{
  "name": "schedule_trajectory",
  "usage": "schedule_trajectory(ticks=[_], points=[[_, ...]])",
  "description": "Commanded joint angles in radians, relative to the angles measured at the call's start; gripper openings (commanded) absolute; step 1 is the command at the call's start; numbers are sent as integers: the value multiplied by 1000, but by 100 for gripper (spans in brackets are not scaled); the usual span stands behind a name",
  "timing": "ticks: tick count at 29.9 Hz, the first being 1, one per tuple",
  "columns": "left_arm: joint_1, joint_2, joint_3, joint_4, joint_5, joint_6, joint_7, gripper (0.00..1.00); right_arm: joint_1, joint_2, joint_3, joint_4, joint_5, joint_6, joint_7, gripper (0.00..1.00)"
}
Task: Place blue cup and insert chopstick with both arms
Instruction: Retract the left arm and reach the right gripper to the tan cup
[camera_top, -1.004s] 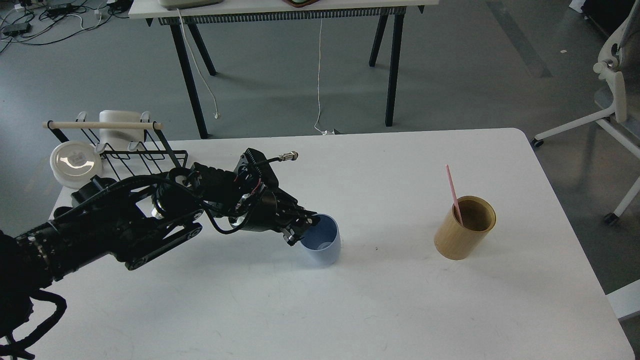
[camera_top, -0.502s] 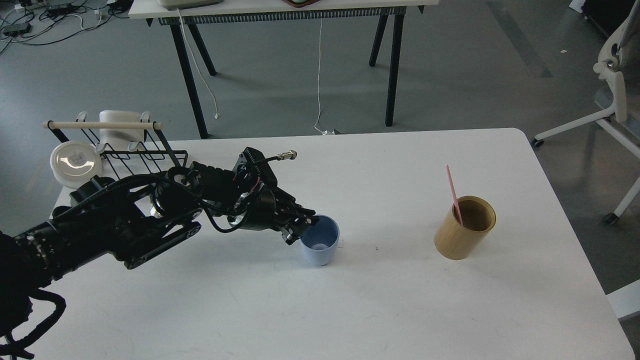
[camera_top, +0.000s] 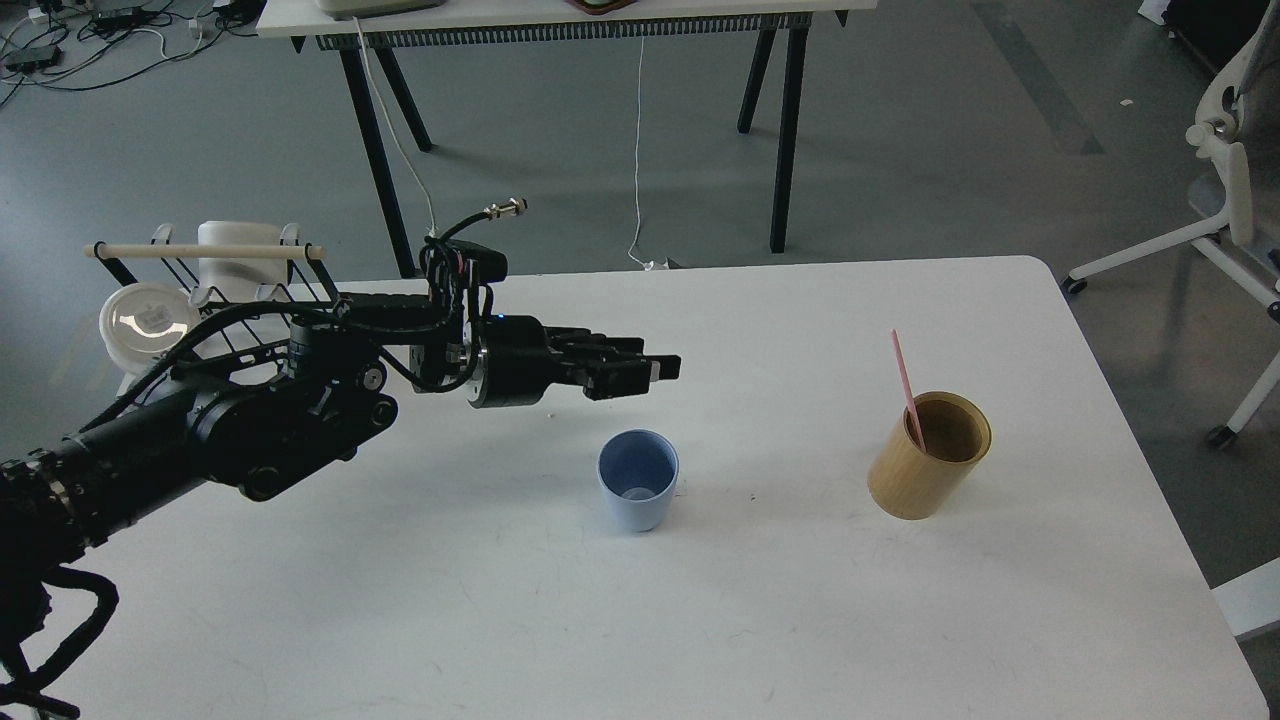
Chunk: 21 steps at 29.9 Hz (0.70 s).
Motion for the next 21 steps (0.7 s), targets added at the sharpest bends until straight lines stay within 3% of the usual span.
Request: schedule_trajectory(ticks=[1,4,14,15,18,21], points=[[7,30,-49,-8,-171,-88,0,98,93,-60,-6,101,-252,0,0,98],[13,71,-82,-24,-285,-178,0,99,119,-115,0,225,-382,0,0,97],[203,191,-466,-129,-576,-178,0,99,105,-367,-34,845,-898,0,0,96],[224,194,-515,-129,-593,-178,0,99,99,-376,-61,883,-963,-22,0,96],[290,200,-628,-129,-609,-178,0,99,98,-371,-158,943,-1112,-258,0,96],[327,200,-682,-129,-609,-178,0,99,94,-347,-219,942,-1203,-428,0,96]])
